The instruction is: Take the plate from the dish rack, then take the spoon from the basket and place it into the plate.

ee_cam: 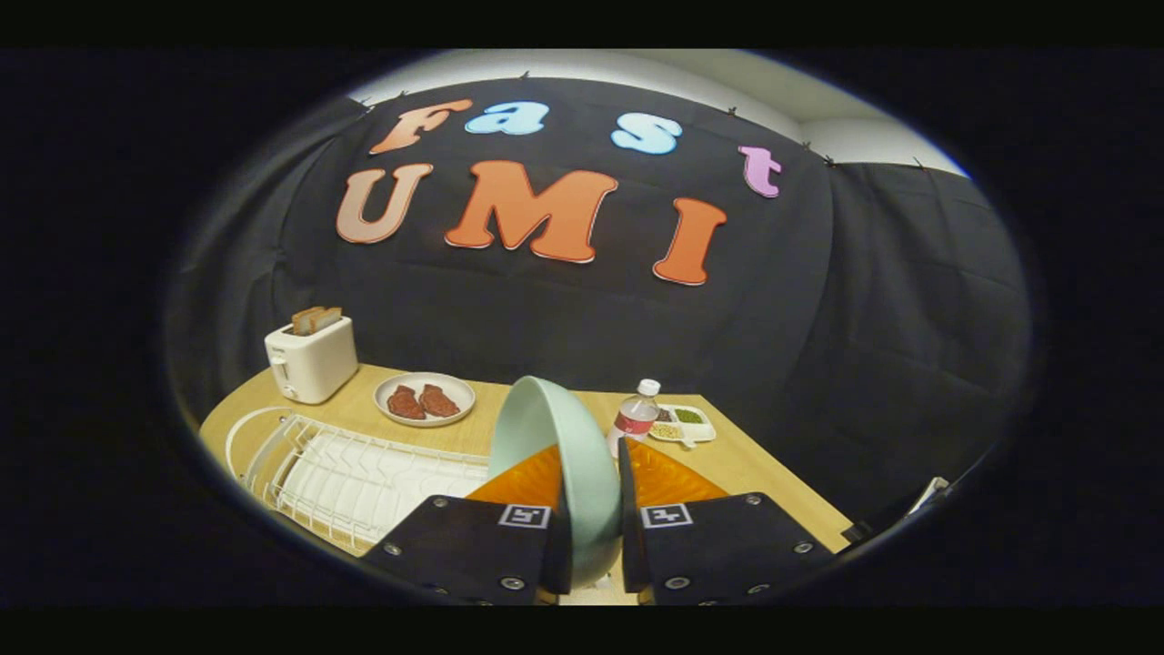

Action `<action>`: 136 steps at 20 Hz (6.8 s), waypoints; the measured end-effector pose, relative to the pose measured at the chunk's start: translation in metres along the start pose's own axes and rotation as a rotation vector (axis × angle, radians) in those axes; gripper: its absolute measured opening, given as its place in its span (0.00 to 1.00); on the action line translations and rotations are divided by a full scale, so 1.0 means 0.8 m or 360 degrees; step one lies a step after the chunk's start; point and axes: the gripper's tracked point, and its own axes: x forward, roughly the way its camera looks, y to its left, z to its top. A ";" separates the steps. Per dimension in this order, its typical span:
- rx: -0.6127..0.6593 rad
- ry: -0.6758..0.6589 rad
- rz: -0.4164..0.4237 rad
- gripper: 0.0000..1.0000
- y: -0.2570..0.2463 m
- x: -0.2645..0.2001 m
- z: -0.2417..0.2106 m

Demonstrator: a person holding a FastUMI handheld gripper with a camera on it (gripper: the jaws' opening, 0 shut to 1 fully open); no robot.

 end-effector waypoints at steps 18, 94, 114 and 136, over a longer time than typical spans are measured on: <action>0.0751 0.0377 0.0794 0.20 0.070 -0.161 -0.219; 0.0389 -0.0265 0.0101 0.09 -0.162 -0.001 -0.178; 0.0292 -0.0425 0.0191 0.09 -0.107 -0.151 -0.098; 0.0271 -0.0181 0.0874 0.09 0.167 -0.206 -0.192</action>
